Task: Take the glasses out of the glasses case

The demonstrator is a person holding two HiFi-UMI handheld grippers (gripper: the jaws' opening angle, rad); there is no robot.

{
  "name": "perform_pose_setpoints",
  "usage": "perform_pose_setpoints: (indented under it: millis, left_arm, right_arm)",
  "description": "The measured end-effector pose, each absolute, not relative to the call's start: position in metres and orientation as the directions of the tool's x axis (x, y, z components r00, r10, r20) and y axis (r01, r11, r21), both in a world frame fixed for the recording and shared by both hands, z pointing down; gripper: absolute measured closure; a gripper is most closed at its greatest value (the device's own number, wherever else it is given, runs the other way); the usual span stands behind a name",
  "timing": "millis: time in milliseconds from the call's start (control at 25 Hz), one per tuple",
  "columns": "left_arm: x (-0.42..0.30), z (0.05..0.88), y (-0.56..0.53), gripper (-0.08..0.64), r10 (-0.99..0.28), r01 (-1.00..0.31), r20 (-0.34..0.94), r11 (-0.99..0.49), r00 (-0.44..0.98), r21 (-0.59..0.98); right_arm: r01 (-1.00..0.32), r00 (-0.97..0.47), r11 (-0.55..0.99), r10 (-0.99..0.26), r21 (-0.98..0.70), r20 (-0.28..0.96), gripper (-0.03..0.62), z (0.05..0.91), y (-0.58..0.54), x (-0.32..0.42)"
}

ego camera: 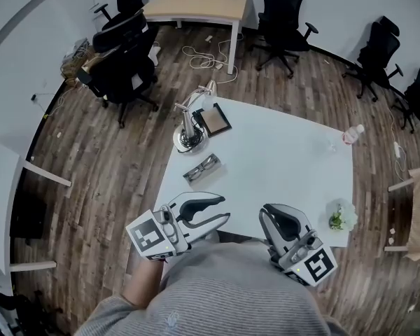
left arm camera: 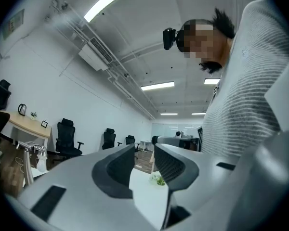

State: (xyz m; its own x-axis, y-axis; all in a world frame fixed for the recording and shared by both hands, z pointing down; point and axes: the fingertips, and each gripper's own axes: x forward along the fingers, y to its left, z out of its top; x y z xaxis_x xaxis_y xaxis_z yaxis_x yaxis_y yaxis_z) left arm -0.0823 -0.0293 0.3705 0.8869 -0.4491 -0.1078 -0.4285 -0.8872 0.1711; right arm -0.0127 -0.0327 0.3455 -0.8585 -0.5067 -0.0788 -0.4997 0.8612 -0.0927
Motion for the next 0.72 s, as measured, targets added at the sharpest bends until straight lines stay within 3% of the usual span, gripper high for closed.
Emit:
perform_pose_setpoints:
  millis: [160,480,720]
  left_arm:
    - [-0.094,0.383,-0.046,0.412,-0.479,-0.469,-0.053,-0.872,0.876,0.139]
    - [-0.130,0.417,-0.096,0.410,-0.553,-0.559,0.080,-0.823,0.829,0.103]
    - [-0.136,0.431,-0.116,0.410,-0.550,-0.559,0.106,-0.824,0.829,0.097]
  right_arm:
    - [-0.501,-0.858,0.861,-0.508,-0.093,-0.075,0.568,0.346,-0.035,-0.016]
    - [-0.521,-0.847,0.850,-0.527,-0.080,-0.073,0.565,0.347,-0.040,-0.014]
    - [-0.540,-0.837,0.837,-0.545,-0.089,-0.055,0.565,0.351,-0.045,-0.012]
